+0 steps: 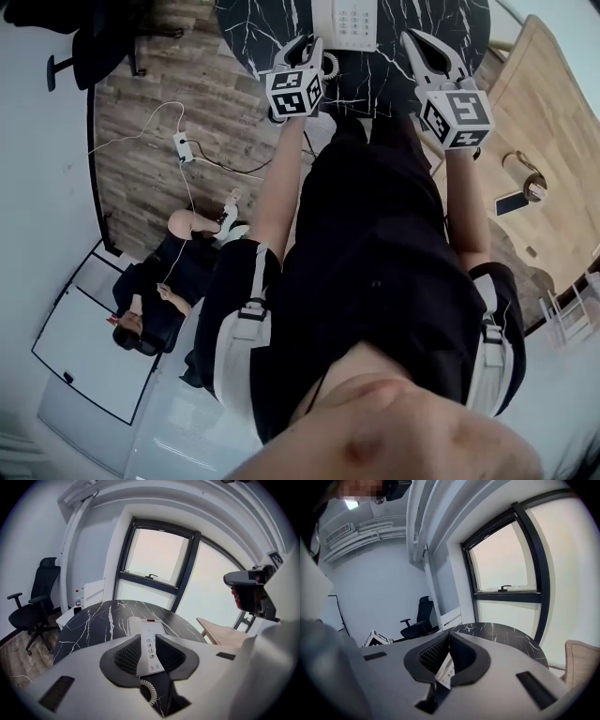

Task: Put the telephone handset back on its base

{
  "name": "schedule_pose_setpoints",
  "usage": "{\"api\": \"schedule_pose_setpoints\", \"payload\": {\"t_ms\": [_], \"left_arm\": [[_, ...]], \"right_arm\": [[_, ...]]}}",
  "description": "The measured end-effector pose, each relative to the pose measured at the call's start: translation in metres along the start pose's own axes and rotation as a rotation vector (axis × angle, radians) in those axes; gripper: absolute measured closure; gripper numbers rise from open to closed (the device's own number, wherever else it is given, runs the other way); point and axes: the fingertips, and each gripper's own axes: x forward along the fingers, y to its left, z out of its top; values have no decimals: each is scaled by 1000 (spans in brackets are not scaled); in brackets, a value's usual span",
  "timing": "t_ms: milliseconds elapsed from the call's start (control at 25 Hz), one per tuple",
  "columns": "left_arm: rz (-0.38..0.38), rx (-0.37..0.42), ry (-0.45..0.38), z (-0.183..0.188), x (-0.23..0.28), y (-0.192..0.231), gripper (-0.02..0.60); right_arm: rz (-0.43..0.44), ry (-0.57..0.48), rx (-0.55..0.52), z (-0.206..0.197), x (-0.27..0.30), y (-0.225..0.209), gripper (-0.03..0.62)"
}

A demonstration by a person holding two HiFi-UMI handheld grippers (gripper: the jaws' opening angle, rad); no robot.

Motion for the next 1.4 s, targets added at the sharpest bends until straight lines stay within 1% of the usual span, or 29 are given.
{"api": "schedule_pose_setpoints", "payload": {"t_ms": [200, 320, 520, 600, 840, 960, 1160, 1280, 1400], "left_arm": [[-27, 7, -46, 5, -26, -9, 494], [-37, 21, -75, 12, -42, -11, 515], [-43, 39, -131, 28, -70, -11, 532], [-48, 46, -159, 37, -82, -12, 534], [-62, 74, -240, 61, -116, -18, 545], [-61, 91, -267, 68, -124, -19, 552], [-80, 111, -310, 82, -141, -27, 557], [-89, 131, -337, 93, -147, -33, 557], [-96, 147, -348, 98, -152, -37, 557]], "right_arm": [[-3, -18, 0, -2, -12, 15, 563], [1, -33, 3, -1, -19, 24, 563], [-11, -56, -24, 6, -27, 39, 563], [-9, -70, -19, 9, -30, 44, 563], [20, -99, 17, 13, -35, 60, 563], [37, -114, -1, 17, -37, 67, 563], [93, -147, -45, 28, -46, 86, 565], [98, -181, -29, 35, -52, 88, 565], [93, -204, -49, 41, -59, 88, 565]]}}
